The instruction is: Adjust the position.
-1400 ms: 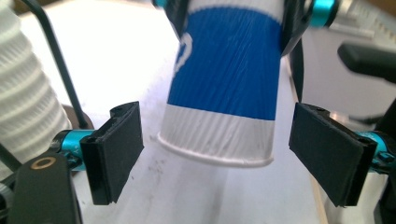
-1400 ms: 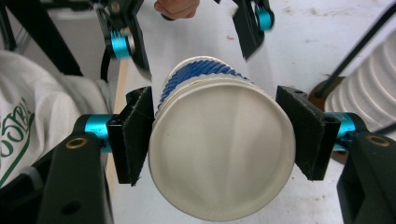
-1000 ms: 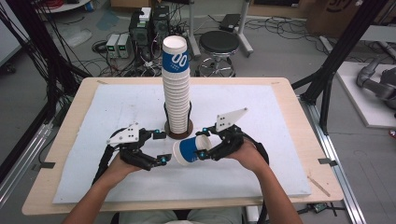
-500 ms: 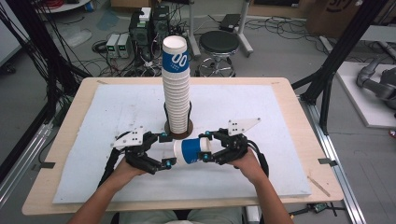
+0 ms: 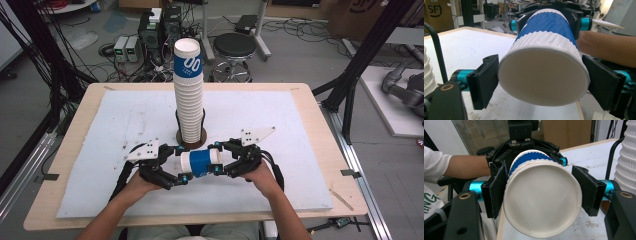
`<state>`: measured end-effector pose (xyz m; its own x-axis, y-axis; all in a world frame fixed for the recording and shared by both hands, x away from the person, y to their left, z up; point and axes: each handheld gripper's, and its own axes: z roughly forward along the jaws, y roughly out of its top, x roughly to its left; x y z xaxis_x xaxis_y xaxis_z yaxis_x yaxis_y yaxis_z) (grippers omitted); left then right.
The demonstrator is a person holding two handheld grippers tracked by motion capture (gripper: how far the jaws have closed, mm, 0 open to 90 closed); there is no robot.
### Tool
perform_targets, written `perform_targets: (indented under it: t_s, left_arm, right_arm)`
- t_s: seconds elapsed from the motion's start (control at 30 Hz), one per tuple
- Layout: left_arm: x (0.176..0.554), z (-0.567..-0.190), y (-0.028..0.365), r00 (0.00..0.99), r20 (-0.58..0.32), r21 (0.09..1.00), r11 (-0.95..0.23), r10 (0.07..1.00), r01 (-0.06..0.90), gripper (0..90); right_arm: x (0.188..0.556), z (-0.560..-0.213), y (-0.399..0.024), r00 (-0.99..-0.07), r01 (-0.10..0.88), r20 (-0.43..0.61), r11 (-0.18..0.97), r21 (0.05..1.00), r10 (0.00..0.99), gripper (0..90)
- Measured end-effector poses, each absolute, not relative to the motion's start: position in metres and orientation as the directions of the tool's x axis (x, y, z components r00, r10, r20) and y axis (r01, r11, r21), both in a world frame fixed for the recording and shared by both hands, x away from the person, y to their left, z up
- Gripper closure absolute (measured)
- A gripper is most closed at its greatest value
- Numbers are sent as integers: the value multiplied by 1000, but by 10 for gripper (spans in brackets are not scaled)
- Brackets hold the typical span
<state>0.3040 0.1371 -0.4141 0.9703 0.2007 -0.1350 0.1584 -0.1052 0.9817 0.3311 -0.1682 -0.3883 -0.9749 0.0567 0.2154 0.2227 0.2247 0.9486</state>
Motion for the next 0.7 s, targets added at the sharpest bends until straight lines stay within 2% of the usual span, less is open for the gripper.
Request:
perform_targets:
  t_s: [0.33, 0.5, 0.57, 0.7]
  left_arm:
    - [304, -412, 140, 973, -123, 981, -126, 198, 149, 271]
    - [304, -411, 139, 974, -124, 978, -142, 191, 152, 286]
    - [304, -411, 139, 974, -126, 976, -152, 188, 155, 293]
    - [304, -412, 139, 972, -131, 973, -163, 192, 164, 302]
  right_arm:
    - [331, -390, -168, -971, 240, 232, 234, 942, 63, 312]
    - [332, -390, -166, -965, 262, 250, 236, 936, 82, 252]
    - [333, -389, -164, -960, 278, 259, 245, 929, 108, 197]
    - [333, -388, -166, -953, 298, 276, 225, 928, 122, 196]
